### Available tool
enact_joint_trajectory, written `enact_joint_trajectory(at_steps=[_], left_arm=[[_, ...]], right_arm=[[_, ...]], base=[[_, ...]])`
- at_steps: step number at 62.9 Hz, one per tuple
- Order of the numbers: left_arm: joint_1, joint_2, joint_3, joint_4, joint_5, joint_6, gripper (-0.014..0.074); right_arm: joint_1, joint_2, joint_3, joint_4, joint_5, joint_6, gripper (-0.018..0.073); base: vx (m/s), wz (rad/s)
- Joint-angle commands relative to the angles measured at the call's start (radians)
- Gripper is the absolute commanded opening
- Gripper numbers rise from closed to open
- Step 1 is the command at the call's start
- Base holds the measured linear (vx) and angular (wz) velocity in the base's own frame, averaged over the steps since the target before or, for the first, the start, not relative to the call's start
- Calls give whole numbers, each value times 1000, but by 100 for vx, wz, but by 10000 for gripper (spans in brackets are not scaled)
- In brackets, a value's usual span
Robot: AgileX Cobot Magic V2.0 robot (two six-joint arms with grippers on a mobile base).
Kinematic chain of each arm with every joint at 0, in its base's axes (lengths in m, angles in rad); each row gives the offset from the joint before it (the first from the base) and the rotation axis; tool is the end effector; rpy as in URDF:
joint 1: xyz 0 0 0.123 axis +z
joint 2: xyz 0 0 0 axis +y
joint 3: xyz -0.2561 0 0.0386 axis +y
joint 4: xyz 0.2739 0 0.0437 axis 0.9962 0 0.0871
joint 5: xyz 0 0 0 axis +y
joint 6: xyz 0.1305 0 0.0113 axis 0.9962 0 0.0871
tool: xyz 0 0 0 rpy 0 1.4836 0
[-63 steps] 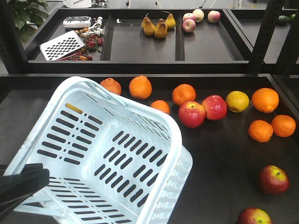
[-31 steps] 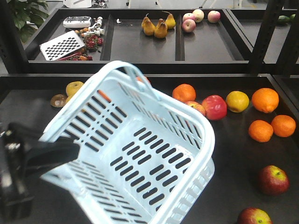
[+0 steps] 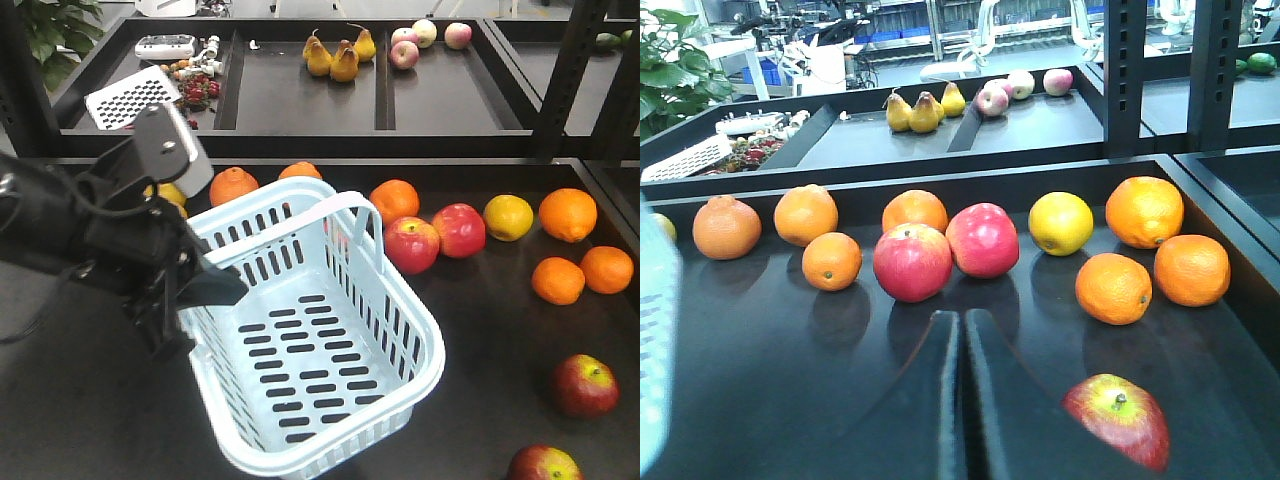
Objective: Pick three apples into basket with both arms
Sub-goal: 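Lower the light-blue basket onto the table with the left gripper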
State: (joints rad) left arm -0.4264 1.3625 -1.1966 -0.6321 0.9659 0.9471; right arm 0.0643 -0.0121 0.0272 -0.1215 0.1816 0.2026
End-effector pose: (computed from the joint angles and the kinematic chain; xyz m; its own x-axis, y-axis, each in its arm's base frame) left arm 0.2736 -0.1943 0.2869 -0.2998 0.6400 -0.7075 0.9157 0.4011 -0.0252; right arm 0.1480 0.0066 0.1838 -0.1109 0.0760 -0.9909 -0.0334 0.9962 0.0801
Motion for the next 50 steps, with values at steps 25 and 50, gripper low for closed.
enact_joint_trajectory(at_steps=[25,50], left_arm=[[1,233,-229,-53,31,139,-6],[1,352,-295,-54,45,182,-6]], right_arm=[[-6,-13,14,-13,-76,1,-7],[-6,-13,14,-13,-76,1,-7]], base=[[0,0],[0,0]])
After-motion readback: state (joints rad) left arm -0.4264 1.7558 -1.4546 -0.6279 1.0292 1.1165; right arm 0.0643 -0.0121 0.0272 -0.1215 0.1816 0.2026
